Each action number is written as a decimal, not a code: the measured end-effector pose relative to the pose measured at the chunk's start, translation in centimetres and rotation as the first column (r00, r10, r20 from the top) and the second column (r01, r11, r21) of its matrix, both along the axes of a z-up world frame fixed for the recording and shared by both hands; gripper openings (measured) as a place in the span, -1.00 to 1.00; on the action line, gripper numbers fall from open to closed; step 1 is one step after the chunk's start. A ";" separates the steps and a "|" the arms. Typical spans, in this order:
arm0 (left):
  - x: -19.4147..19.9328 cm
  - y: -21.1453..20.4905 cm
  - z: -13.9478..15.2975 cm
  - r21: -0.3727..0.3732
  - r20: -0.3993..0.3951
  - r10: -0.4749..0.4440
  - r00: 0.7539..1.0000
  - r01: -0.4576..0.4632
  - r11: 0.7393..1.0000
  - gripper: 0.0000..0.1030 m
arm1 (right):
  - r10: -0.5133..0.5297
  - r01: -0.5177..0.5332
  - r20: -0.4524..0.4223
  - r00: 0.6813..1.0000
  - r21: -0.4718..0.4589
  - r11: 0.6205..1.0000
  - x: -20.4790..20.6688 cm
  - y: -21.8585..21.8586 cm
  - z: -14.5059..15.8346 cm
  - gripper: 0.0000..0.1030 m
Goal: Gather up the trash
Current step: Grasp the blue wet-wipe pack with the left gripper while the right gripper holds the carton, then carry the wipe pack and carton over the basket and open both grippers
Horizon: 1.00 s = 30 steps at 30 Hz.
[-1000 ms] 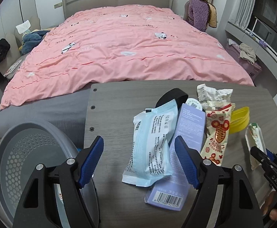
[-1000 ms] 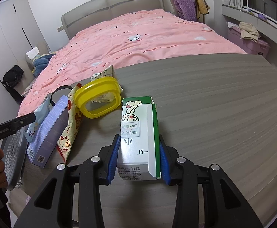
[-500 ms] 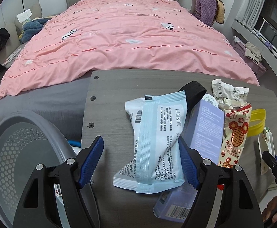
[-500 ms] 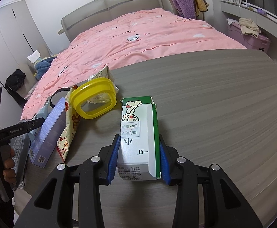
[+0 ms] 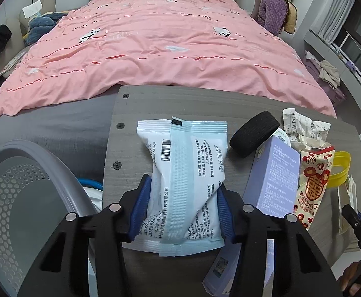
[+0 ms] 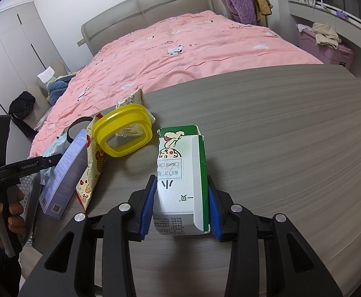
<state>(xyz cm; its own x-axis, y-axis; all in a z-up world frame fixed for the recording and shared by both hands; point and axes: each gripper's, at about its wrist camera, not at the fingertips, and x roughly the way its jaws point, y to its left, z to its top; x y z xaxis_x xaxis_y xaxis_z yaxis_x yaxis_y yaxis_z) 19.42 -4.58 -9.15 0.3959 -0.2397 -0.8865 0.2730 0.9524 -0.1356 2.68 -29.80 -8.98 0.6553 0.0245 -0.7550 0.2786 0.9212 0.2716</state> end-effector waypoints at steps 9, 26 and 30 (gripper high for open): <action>-2.0 1.5 3.2 -0.004 0.105 0.038 0.994 -0.038 0.999 -0.09 | 0.022 -0.022 0.020 1.000 -0.019 1.000 -0.4 1.0 1.9 -0.28; -9.2 11.6 6.3 0.053 0.277 0.197 0.940 -0.220 0.974 -0.09 | 0.313 -0.308 0.104 0.944 -0.066 0.949 2.9 13.3 7.2 -0.27; -10.1 15.1 5.8 0.061 0.277 0.265 0.923 -0.293 0.954 -0.09 | 0.410 -0.407 0.099 0.907 -0.049 0.912 4.7 18.1 6.9 -0.27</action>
<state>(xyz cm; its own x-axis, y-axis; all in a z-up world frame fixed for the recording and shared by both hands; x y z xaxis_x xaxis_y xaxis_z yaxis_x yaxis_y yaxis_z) 9.30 10.54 -3.34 0.6557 -0.0017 -0.7550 0.0071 1.0000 0.0039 7.41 -11.70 -2.04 0.6675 0.2881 -0.6866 -0.1528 0.9555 0.2523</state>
